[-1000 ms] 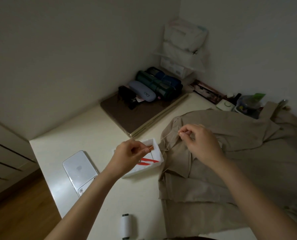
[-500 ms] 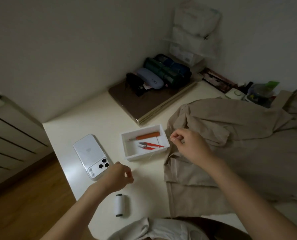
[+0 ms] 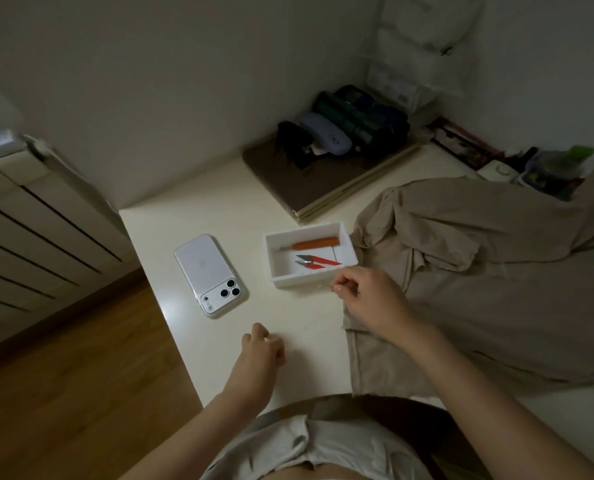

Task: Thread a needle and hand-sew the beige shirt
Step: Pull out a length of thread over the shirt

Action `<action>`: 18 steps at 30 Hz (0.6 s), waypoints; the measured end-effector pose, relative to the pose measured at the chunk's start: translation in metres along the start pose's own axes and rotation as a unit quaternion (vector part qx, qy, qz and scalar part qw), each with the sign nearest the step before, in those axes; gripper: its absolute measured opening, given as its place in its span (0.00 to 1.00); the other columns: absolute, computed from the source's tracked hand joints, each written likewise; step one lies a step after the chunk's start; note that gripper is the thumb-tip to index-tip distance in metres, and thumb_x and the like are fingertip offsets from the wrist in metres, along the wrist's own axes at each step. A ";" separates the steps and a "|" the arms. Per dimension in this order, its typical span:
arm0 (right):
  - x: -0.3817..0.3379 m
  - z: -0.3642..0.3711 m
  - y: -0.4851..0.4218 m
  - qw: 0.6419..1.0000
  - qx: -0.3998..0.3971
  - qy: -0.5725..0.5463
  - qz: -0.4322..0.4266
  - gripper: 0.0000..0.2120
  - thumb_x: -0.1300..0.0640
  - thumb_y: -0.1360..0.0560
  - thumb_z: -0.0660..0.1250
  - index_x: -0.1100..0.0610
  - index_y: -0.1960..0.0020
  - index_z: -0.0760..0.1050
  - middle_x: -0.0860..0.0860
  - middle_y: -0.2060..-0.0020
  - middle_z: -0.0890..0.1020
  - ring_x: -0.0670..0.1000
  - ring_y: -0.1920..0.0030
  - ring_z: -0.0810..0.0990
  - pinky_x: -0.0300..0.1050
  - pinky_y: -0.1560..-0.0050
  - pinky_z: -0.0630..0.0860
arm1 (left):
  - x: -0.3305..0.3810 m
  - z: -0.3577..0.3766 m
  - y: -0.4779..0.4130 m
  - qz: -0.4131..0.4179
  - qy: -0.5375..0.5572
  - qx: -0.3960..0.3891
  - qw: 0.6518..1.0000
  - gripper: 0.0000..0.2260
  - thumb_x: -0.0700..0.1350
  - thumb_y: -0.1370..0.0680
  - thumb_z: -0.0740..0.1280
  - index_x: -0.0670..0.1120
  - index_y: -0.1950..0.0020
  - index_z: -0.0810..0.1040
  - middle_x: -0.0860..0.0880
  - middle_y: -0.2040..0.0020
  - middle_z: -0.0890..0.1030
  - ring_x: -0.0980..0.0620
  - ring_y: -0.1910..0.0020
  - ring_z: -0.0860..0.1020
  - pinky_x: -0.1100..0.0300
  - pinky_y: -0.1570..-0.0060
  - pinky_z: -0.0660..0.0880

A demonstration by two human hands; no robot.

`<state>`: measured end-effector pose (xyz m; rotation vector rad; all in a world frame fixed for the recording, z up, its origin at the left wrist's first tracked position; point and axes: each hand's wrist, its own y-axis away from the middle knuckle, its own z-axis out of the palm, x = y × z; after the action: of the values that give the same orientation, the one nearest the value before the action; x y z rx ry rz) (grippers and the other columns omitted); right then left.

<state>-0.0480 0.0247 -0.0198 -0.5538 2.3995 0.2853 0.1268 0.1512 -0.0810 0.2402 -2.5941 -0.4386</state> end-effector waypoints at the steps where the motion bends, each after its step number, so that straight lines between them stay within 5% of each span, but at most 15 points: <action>1: 0.001 0.000 0.002 1.000 -0.003 -0.001 0.000 0.03 0.58 0.25 0.66 0.54 0.56 0.78 0.46 0.60 0.80 0.48 0.58 0.76 0.46 0.56 0.75 | 0.002 0.003 0.000 0.007 -0.005 0.011 1.000 0.07 0.37 0.21 0.61 0.45 0.52 0.77 0.48 0.45 0.66 0.51 0.50 0.65 0.67 0.53 0.63; 13: 0.049 -0.066 0.019 0.990 0.126 0.011 0.066 0.04 0.58 0.24 0.67 0.56 0.54 0.80 0.46 0.63 0.79 0.49 0.59 0.79 0.49 0.57 0.77 | 0.081 -0.016 -0.054 0.163 0.048 0.100 0.980 0.05 0.39 0.21 0.64 0.44 0.51 0.80 0.47 0.41 0.69 0.52 0.42 0.67 0.73 0.48 0.62; 18: 0.081 -0.112 0.015 0.971 0.216 0.031 0.102 0.03 0.60 0.25 0.67 0.58 0.54 0.80 0.47 0.67 0.76 0.53 0.64 0.77 0.46 0.64 0.73 | 0.140 -0.036 -0.117 0.204 0.075 0.130 0.967 0.04 0.41 0.21 0.65 0.46 0.55 0.79 0.46 0.41 0.70 0.49 0.44 0.69 0.61 0.44 0.71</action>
<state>-0.1734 -0.0251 0.0147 -0.1185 2.4769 -0.1718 0.0344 -0.0021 -0.0298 -0.1694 -2.4587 0.0652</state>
